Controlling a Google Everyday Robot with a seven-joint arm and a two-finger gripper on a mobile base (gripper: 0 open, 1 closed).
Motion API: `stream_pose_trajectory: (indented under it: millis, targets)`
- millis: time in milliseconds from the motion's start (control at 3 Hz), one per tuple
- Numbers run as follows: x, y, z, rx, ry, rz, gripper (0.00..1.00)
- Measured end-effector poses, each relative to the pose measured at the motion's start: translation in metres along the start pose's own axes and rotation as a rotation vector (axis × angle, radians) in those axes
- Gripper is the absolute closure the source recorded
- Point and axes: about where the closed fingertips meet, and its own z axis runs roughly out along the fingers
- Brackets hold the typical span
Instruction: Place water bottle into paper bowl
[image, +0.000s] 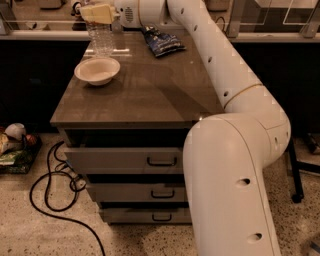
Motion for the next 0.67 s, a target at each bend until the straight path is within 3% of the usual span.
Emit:
stream_pose_trajectory:
  millis: [667]
  targets:
    - [0.0072,-0.0005,0.0054,-0.012,-0.026,0.015,1.0]
